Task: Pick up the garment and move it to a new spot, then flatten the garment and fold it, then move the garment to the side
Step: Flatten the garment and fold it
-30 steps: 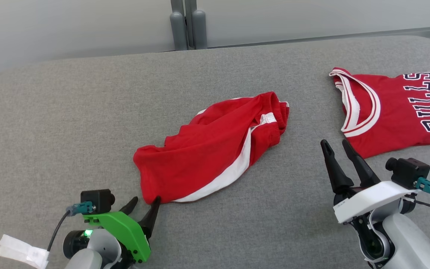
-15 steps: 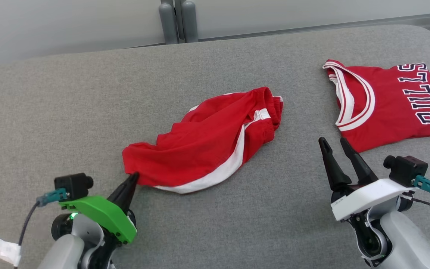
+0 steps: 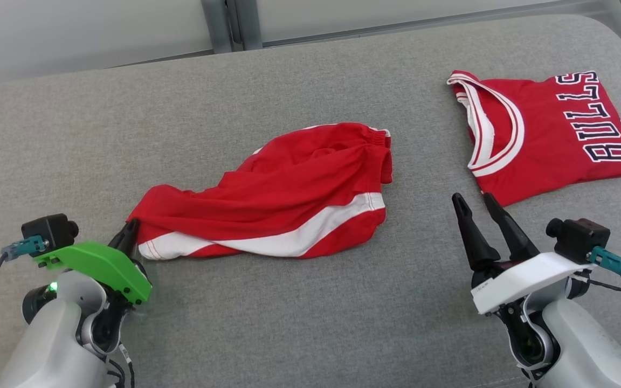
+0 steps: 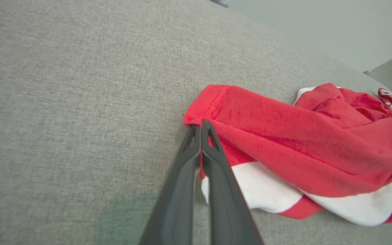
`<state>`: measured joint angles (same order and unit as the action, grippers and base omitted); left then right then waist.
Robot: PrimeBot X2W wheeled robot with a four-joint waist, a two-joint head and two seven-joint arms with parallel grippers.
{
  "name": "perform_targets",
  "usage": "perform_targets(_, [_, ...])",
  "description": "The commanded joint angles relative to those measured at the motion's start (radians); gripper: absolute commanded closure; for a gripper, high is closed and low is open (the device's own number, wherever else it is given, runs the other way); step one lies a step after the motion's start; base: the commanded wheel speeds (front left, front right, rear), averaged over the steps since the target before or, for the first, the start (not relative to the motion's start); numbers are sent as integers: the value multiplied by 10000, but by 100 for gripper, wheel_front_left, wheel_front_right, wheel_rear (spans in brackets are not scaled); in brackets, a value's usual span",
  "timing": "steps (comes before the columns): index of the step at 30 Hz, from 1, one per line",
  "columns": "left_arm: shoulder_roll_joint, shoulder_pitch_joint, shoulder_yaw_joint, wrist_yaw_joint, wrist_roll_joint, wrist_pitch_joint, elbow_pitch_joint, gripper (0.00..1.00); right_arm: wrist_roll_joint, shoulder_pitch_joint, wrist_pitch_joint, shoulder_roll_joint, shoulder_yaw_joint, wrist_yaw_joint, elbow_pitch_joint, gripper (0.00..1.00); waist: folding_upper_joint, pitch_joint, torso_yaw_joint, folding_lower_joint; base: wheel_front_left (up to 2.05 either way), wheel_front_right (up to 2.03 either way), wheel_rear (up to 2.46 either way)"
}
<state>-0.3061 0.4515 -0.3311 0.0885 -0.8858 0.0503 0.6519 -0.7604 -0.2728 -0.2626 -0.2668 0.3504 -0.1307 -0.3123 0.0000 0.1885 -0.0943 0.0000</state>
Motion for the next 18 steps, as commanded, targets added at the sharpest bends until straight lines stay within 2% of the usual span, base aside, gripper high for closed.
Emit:
perform_targets(1, [100, 182, -78, 110, -79, -88, 226, 93, 44, -40, -23, -62, -16, 1, -21, 0, 0, 13, -84, 0, 0, 0, 0])
perform_targets(2, [133, 203, -82, 158, -130, -146, 365, 36, 36, -14, -23, -73, -29, 1, -27, 0, 0, -10, -85, 0, 0, 0, 0])
perform_targets(3, [138, 215, -107, 200, -150, -241, 531, 1, 31, 26, -23, -75, -39, 1, -40, 0, 0, -47, -75, 0, 0, 0, 0])
perform_targets(8, [-34, -106, -204, 362, 11, -1281, 439, 0, 78, 229, -23, -43, -68, 1, -33, 0, 0, -334, 88, 0, 0, 0, 0])
perform_targets(13, [-429, -760, -81, 383, 403, -2712, -550, 0, 156, 426, -23, -91, -134, 1, 65, 0, 0, -572, 340, 0, 0, 0, 0])
perform_targets(18, [-589, -1821, 490, -367, 1522, -3148, -2344, 0, 352, 717, -22, -26, -405, 1, 234, 0, 0, -762, 716, 0, 0, 0, 0])
